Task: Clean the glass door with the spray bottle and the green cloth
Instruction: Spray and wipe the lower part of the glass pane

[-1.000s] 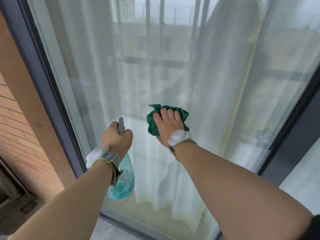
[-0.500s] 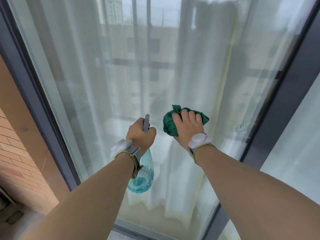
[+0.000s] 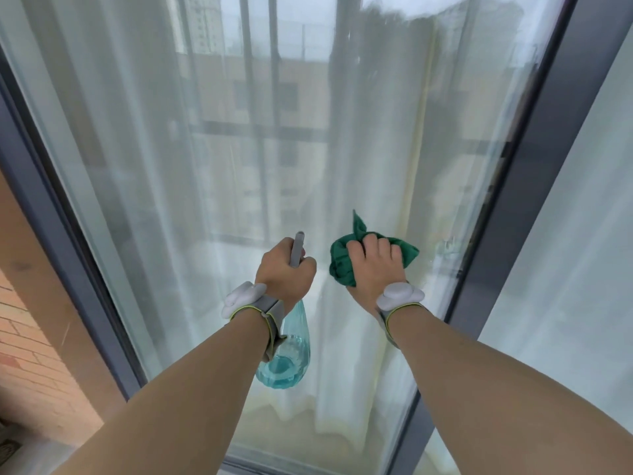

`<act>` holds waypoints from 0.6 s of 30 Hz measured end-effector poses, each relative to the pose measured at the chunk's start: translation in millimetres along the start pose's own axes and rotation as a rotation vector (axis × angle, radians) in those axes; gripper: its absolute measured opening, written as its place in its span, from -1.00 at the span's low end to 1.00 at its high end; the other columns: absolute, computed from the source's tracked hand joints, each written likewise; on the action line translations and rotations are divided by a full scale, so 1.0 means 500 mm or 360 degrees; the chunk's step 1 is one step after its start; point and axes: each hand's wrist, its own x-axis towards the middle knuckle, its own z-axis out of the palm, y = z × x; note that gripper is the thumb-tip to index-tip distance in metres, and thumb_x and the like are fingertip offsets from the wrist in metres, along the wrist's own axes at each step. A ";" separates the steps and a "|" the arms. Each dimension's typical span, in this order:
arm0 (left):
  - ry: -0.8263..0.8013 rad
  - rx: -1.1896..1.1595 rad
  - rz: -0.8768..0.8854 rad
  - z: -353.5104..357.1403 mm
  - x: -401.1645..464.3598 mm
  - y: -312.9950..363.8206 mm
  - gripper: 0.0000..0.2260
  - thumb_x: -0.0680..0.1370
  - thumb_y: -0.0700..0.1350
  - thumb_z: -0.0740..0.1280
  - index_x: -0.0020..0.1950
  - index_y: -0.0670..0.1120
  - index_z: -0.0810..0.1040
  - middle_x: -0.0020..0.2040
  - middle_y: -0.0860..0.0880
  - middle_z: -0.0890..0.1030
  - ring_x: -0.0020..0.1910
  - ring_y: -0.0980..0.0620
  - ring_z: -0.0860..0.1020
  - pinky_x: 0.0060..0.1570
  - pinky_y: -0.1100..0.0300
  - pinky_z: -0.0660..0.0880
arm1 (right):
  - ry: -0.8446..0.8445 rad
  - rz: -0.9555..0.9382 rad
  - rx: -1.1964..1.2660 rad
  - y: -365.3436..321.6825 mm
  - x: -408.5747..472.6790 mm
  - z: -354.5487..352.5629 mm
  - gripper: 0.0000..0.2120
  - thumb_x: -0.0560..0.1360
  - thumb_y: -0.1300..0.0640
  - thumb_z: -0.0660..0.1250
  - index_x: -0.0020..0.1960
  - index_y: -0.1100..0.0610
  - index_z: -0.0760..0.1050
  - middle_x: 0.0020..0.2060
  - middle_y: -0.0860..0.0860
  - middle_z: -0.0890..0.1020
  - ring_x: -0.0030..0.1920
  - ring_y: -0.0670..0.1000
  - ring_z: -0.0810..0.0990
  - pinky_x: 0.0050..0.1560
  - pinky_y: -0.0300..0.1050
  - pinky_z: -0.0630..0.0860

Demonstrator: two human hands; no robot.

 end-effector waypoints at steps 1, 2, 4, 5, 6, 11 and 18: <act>-0.0001 0.0014 0.0015 -0.003 0.004 0.000 -0.93 0.46 -0.13 0.29 -0.17 -0.10 0.44 -0.32 0.03 0.45 -0.37 -0.01 0.36 -0.32 0.15 0.35 | 0.0012 -0.0051 0.0043 -0.005 -0.002 0.001 -0.49 0.22 -0.05 0.48 0.08 0.12 0.45 -0.11 0.10 0.45 -0.17 0.13 0.41 -0.17 0.01 0.34; 0.0001 0.0023 0.0028 -0.006 0.007 -0.003 -0.94 0.50 -0.18 0.30 -0.16 -0.12 0.45 -0.31 0.03 0.45 -0.37 -0.01 0.36 -0.33 0.16 0.35 | 0.0017 -0.0077 0.0082 -0.009 -0.004 0.001 -0.48 0.23 -0.06 0.47 0.10 0.12 0.45 -0.10 0.09 0.45 -0.16 0.13 0.42 -0.16 0.01 0.36; -0.0018 0.0050 0.0061 -0.009 0.012 -0.004 -0.95 0.51 -0.21 0.30 -0.15 -0.13 0.46 -0.31 0.02 0.45 -0.36 -0.02 0.36 -0.33 0.16 0.36 | -0.0100 -0.0073 0.0218 -0.015 -0.016 0.001 -0.47 0.26 -0.11 0.43 0.15 0.10 0.43 -0.04 0.07 0.45 -0.09 0.13 0.44 -0.09 0.00 0.39; -0.0042 0.0053 0.0071 -0.009 0.013 -0.004 -0.95 0.51 -0.20 0.30 -0.14 -0.12 0.46 -0.30 0.02 0.46 -0.36 -0.02 0.37 -0.33 0.16 0.36 | -0.0290 -0.0054 0.0312 -0.017 -0.026 0.000 -0.44 0.28 -0.13 0.39 0.20 0.08 0.39 0.01 0.05 0.43 -0.03 0.13 0.44 -0.03 0.00 0.40; -0.0079 0.0048 0.0080 -0.006 0.013 -0.002 -0.96 0.50 -0.18 0.30 -0.14 -0.13 0.47 -0.30 0.02 0.46 -0.35 -0.02 0.37 -0.33 0.17 0.36 | -0.0551 -0.0015 0.0413 -0.016 -0.040 0.004 -0.41 0.30 -0.18 0.35 0.24 0.06 0.34 0.06 0.04 0.41 0.02 0.12 0.44 0.02 -0.01 0.41; -0.0286 -0.0007 0.0118 0.045 -0.008 0.014 -0.84 0.40 -0.07 0.29 -0.13 -0.14 0.51 -0.30 0.01 0.49 -0.35 -0.01 0.40 -0.33 0.19 0.38 | -0.1284 0.0972 0.1067 -0.019 -0.145 0.042 -0.25 0.13 -0.27 0.36 0.20 0.07 0.30 0.03 0.01 0.43 -0.01 0.06 0.51 -0.03 -0.03 0.56; -0.0757 0.0107 0.0277 0.192 -0.069 0.066 -0.88 0.46 -0.10 0.24 -0.12 -0.13 0.48 -0.26 -0.01 0.52 -0.31 -0.01 0.44 -0.23 0.05 0.48 | -0.0882 0.2775 0.2520 0.029 -0.213 0.118 -0.24 -0.02 -0.29 0.51 0.08 0.06 0.49 -0.06 0.06 0.64 -0.08 0.14 0.63 -0.01 0.03 0.57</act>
